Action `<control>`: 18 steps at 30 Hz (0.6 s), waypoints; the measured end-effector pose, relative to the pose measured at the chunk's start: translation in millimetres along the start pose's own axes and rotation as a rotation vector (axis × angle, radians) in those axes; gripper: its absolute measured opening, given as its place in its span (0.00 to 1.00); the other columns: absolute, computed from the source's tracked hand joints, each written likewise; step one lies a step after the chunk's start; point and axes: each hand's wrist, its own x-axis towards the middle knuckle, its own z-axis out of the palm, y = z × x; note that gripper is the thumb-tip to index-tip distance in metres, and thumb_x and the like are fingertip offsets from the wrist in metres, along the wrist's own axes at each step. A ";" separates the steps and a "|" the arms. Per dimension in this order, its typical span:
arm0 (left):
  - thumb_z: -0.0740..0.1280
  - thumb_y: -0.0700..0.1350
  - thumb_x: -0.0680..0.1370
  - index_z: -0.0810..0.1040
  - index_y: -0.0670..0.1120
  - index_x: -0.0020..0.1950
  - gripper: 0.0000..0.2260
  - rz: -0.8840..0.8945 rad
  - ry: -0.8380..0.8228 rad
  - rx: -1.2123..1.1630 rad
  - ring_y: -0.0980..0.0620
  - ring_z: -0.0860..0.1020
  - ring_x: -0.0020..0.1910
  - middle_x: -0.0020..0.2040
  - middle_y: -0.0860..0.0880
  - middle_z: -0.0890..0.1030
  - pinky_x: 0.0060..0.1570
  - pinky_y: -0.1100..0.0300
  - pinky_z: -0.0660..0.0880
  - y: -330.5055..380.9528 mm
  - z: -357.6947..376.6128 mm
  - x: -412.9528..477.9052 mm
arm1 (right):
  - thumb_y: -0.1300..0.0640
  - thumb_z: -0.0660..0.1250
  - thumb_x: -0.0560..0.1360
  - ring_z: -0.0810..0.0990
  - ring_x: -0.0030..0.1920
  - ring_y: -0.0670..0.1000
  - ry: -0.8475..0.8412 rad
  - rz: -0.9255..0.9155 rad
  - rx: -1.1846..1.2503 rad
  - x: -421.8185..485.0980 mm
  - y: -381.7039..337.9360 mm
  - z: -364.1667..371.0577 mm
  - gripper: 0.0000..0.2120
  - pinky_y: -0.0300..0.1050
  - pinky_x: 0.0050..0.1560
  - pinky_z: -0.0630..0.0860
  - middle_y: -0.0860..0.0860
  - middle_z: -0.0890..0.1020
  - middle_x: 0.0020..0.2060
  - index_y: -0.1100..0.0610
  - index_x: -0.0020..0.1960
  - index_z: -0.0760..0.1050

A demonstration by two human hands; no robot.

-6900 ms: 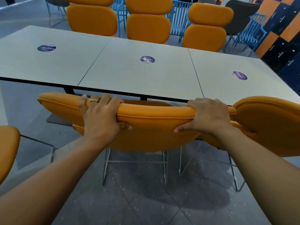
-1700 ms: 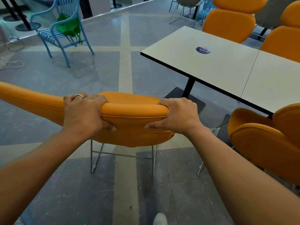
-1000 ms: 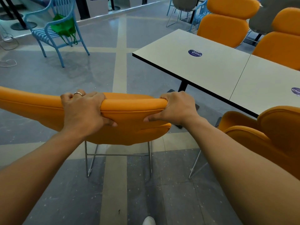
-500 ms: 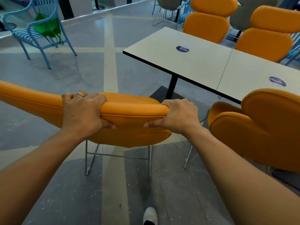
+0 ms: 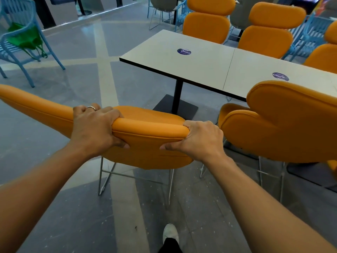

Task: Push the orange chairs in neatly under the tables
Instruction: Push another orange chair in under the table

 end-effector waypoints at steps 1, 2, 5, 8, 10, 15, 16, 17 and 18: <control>0.75 0.68 0.57 0.78 0.54 0.50 0.28 0.014 -0.002 -0.002 0.42 0.75 0.50 0.49 0.49 0.82 0.54 0.45 0.62 -0.1 -0.5 -1.1 | 0.18 0.66 0.57 0.77 0.34 0.44 -0.003 0.013 0.001 -6.0 -1.7 -1.7 0.33 0.42 0.34 0.70 0.43 0.77 0.30 0.48 0.34 0.72; 0.75 0.68 0.57 0.78 0.54 0.50 0.28 0.032 -0.004 -0.003 0.41 0.75 0.50 0.49 0.49 0.82 0.54 0.45 0.62 0.1 -0.6 -2.4 | 0.18 0.66 0.58 0.76 0.34 0.44 -0.005 0.027 0.005 -12.5 -3.1 -2.9 0.32 0.42 0.34 0.70 0.43 0.77 0.30 0.48 0.34 0.71; 0.75 0.68 0.57 0.78 0.54 0.51 0.29 0.073 -0.008 -0.019 0.41 0.76 0.51 0.49 0.49 0.82 0.54 0.45 0.62 2.4 -1.7 -6.0 | 0.19 0.67 0.58 0.76 0.33 0.43 0.005 0.062 0.000 -28.3 -5.5 -5.8 0.32 0.42 0.34 0.70 0.43 0.76 0.30 0.48 0.35 0.71; 0.76 0.67 0.57 0.78 0.54 0.51 0.29 0.107 -0.007 -0.028 0.41 0.76 0.51 0.50 0.48 0.82 0.55 0.45 0.62 3.6 -1.9 -9.4 | 0.18 0.66 0.57 0.76 0.33 0.44 0.017 0.096 -0.022 -39.3 -8.1 -8.4 0.33 0.42 0.34 0.72 0.43 0.77 0.30 0.48 0.35 0.72; 0.76 0.67 0.58 0.78 0.53 0.53 0.30 0.130 -0.008 -0.028 0.41 0.76 0.52 0.51 0.48 0.82 0.55 0.44 0.62 2.1 -1.8 -11.1 | 0.17 0.66 0.57 0.76 0.34 0.44 0.007 0.115 -0.027 -42.6 -9.7 -8.6 0.33 0.42 0.35 0.72 0.43 0.78 0.31 0.48 0.36 0.74; 0.72 0.70 0.61 0.74 0.57 0.63 0.34 0.136 -0.050 -0.068 0.41 0.70 0.62 0.60 0.49 0.79 0.61 0.44 0.58 -12.4 -6.4 -14.3 | 0.16 0.65 0.55 0.78 0.39 0.46 -0.045 0.157 -0.020 -39.4 -14.5 -9.7 0.35 0.46 0.41 0.77 0.43 0.79 0.35 0.48 0.40 0.76; 0.71 0.71 0.61 0.73 0.58 0.63 0.34 0.120 -0.050 -0.055 0.41 0.69 0.63 0.61 0.49 0.78 0.61 0.44 0.58 -17.8 -7.9 -14.6 | 0.16 0.64 0.55 0.79 0.41 0.48 -0.069 0.162 -0.025 -38.0 -16.1 -11.1 0.36 0.48 0.43 0.78 0.44 0.80 0.36 0.48 0.42 0.76; 0.70 0.71 0.61 0.73 0.58 0.64 0.34 0.099 -0.051 -0.036 0.41 0.69 0.64 0.61 0.49 0.77 0.61 0.43 0.58 -24.5 -10.4 -14.9 | 0.17 0.65 0.55 0.79 0.42 0.49 -0.098 0.164 -0.040 -36.2 -19.4 -12.3 0.36 0.50 0.45 0.79 0.44 0.80 0.37 0.47 0.43 0.76; 0.72 0.70 0.61 0.73 0.58 0.64 0.34 0.075 -0.057 -0.020 0.40 0.69 0.64 0.62 0.48 0.77 0.62 0.42 0.58 -30.6 -12.4 -15.1 | 0.18 0.66 0.56 0.79 0.43 0.50 -0.129 0.163 -0.070 -34.7 -23.7 -14.4 0.35 0.51 0.47 0.79 0.45 0.80 0.39 0.47 0.45 0.75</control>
